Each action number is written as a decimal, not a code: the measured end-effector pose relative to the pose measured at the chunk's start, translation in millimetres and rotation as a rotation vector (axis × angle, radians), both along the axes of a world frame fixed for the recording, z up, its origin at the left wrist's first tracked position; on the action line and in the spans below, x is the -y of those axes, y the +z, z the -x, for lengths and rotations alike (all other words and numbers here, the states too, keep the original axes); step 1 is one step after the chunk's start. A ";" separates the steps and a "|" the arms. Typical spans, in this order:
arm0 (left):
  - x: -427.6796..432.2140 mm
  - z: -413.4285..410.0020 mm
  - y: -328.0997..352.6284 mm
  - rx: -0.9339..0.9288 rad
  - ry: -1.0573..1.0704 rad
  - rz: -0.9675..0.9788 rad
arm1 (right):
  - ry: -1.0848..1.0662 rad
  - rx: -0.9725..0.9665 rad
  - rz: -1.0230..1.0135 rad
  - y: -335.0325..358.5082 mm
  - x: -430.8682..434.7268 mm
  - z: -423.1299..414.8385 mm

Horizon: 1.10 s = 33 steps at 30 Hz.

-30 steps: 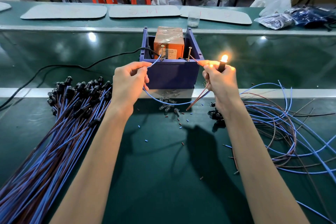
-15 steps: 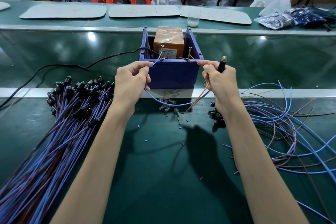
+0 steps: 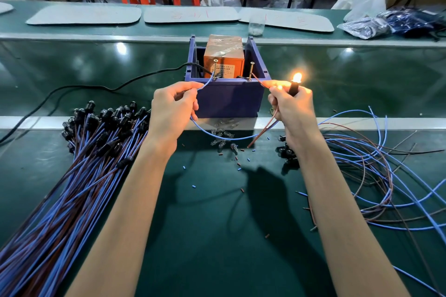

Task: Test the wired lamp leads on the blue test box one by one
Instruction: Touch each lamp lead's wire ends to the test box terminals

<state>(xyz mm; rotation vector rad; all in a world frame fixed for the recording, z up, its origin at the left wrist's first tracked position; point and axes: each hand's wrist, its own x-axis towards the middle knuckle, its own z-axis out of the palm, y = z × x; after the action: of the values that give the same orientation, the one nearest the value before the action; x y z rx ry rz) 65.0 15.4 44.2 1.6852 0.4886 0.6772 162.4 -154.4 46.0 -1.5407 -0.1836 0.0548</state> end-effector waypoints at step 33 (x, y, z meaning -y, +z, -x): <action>63.6 -4.1 -10.0 -0.058 -0.093 0.149 | -0.174 0.101 0.242 19.3 18.8 1.3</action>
<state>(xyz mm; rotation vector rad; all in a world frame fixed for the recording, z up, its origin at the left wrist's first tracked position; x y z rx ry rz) 69.1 -48.2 34.2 1.5796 0.4868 0.5130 161.1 -173.2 65.3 -1.7969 -0.1259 -0.1437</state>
